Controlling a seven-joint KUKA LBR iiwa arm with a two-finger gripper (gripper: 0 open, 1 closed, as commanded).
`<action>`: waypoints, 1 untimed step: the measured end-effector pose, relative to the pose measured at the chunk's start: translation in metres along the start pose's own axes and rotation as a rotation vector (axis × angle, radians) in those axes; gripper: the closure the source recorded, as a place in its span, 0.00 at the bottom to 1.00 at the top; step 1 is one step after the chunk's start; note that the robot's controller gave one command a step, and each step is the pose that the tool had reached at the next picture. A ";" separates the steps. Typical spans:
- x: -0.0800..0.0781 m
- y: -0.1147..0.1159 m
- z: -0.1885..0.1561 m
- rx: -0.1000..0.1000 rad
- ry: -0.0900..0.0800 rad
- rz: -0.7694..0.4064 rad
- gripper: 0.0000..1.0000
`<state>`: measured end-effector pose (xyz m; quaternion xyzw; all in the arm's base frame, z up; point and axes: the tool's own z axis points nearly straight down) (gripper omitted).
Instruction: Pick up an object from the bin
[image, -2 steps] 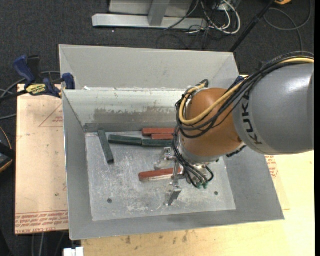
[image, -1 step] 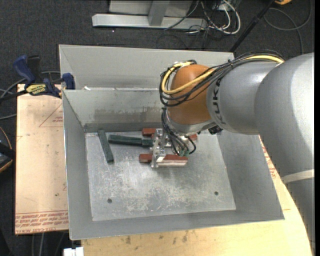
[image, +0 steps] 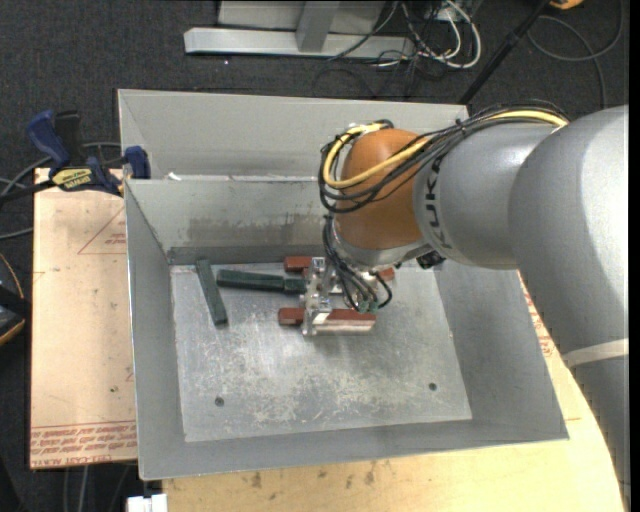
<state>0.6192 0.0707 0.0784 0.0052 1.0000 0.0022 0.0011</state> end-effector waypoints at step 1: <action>-0.007 0.003 -0.128 0.003 -0.002 0.020 1.00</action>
Offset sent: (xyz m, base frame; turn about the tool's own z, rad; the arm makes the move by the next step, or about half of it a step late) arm 0.0000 0.0000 0.0000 0.0000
